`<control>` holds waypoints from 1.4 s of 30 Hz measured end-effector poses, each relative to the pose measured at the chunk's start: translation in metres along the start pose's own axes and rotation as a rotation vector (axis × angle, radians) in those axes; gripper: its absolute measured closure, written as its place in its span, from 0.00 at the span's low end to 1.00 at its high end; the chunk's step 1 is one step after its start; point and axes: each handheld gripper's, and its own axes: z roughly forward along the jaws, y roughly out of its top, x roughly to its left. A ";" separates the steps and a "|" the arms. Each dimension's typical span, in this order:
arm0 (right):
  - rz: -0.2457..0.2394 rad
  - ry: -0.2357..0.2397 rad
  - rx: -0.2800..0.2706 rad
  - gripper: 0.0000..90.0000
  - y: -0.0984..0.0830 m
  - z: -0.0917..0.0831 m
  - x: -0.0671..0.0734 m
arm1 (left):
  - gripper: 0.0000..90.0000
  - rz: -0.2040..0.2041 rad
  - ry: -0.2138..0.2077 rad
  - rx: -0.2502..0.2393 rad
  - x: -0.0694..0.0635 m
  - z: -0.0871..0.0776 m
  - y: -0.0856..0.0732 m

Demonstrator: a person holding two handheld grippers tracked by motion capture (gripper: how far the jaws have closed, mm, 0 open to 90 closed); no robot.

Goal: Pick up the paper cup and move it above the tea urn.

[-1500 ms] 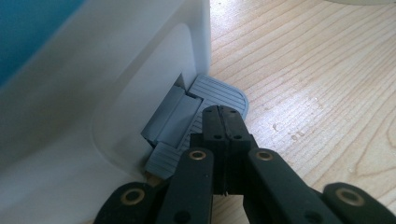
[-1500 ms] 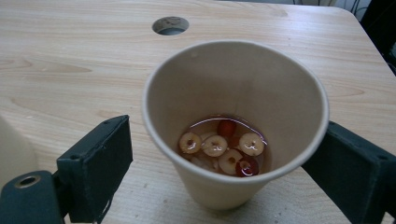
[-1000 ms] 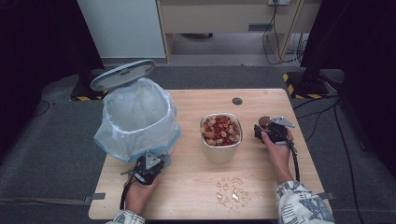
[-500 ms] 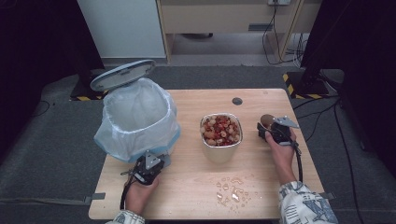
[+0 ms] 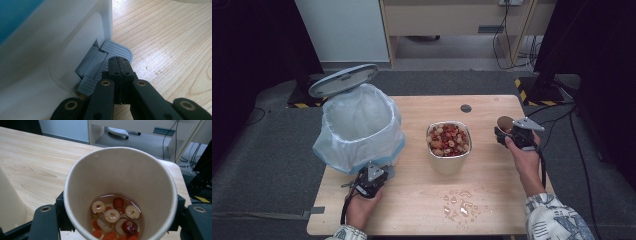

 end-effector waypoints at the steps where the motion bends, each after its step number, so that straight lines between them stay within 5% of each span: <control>1: -0.009 0.000 0.001 0.35 0.003 -0.001 -0.001 | 1.00 0.000 0.000 0.000 0.000 0.000 0.000; 11: -0.098 0.036 0.003 0.35 0.027 0.003 -0.002 | 1.00 -0.004 -0.003 -0.002 0.000 0.000 0.000; 29: -0.227 0.175 -0.036 0.36 0.089 0.006 0.007 | 1.00 0.001 0.002 0.001 -0.001 0.000 0.000; 42: -0.286 0.171 -0.064 0.36 0.124 -0.001 0.006 | 1.00 0.002 -0.002 0.001 0.000 0.000 0.000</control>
